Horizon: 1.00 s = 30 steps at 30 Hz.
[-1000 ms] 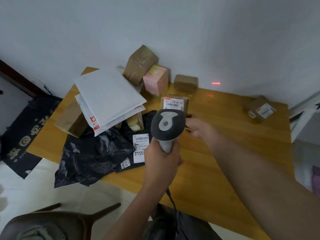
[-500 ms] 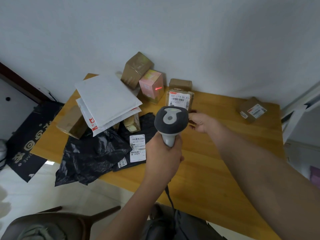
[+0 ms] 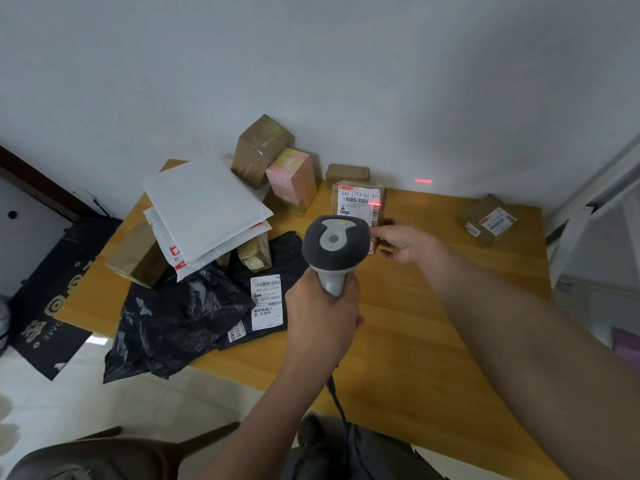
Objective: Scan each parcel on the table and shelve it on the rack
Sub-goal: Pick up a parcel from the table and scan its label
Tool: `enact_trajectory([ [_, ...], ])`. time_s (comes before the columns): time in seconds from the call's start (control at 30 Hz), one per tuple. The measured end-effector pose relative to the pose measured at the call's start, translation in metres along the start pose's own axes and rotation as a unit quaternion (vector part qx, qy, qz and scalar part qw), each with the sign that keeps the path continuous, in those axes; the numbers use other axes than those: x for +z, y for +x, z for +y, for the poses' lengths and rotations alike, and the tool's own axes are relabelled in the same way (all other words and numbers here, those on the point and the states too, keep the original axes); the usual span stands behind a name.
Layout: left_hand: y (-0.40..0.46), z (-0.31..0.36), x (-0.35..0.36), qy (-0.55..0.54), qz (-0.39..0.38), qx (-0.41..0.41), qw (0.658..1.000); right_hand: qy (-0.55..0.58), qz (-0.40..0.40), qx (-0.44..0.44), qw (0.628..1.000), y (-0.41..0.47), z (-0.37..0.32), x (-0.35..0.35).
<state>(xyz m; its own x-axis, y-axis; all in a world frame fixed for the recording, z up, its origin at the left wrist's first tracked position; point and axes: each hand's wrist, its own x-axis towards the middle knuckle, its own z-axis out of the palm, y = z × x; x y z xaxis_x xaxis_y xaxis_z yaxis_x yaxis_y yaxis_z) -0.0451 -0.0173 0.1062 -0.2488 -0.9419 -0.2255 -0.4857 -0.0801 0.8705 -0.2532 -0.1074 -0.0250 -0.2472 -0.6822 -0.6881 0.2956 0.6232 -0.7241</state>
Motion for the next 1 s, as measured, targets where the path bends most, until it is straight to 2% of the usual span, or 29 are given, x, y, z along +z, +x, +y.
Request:
enact_trajectory([
  [0.3,-0.008,0.015,0.011,-0.081,0.005,-0.032,0.996,0.002,-0.010,-0.001,1.000,-0.004,-0.002,-0.005],
  [0.73,-0.002,0.020,0.023,-0.010,0.005,-0.009,1.000,0.010,-0.018,0.000,1.000,-0.003,-0.004,-0.019],
  [1.0,-0.003,0.023,0.035,0.000,0.008,-0.023,1.000,0.001,-0.021,0.009,1.000,0.000,-0.003,-0.031],
])
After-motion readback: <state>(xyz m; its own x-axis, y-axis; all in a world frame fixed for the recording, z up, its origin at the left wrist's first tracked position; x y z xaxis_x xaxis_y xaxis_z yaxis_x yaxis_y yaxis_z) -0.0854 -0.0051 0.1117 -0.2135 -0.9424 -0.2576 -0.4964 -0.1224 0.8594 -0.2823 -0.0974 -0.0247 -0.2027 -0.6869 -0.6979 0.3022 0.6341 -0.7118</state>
